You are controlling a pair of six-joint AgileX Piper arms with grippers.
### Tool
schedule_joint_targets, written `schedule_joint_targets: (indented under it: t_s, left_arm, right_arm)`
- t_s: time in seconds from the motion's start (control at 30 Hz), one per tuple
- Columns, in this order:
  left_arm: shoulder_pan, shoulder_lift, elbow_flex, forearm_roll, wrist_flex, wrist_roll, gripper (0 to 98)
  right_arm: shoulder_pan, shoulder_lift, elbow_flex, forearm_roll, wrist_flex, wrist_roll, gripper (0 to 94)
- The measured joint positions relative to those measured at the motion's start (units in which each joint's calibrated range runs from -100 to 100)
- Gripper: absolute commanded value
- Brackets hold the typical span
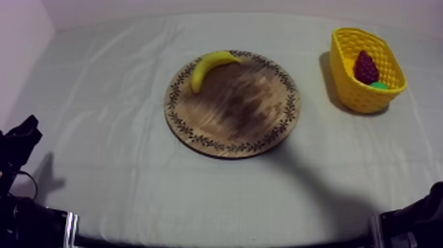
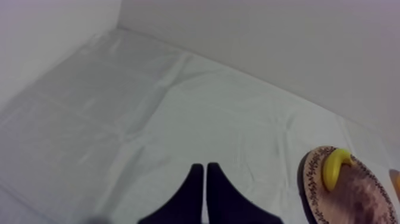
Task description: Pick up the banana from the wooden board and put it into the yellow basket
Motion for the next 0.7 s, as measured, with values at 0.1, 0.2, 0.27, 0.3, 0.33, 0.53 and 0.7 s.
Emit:
schedule_joint_targets:
  t_s: [0.1,0.2,0.27,0.3,0.33,0.53,0.7]
  left_arm:
    - [0.00,0.00,0.00,0.00,0.00,0.00,0.1]
    - [0.00,0.00,0.00,0.00,0.00,0.00,0.1]
    - [0.00,0.00,0.00,0.00,0.00,0.00,0.1]
    - [0.00,0.00,0.00,0.00,0.00,0.00,0.1]
    - [0.00,0.00,0.00,0.00,0.00,0.00,0.1]
    - [0.00,0.00,0.00,0.00,0.00,0.00,0.1]
    - [0.00,0.00,0.00,0.00,0.00,0.00,0.1]
  right_arm:
    - [-0.09,2.72,1.00,0.67,-2.45,-0.07,9.7]
    - [-0.09,3.91,1.92,0.59,-4.26,0.83,9.7]
    - [-0.09,4.17,2.42,0.14,-5.50,1.72,9.8]
    - [-0.09,4.17,2.70,-0.11,-6.03,2.26,9.8]
    - [-0.09,4.26,2.97,-0.26,-6.41,2.61,9.9]
    - [-1.00,5.61,3.42,1.37,-6.31,2.06,60.1]
    - [-2.02,6.31,3.71,4.89,-6.08,-0.79,85.9]
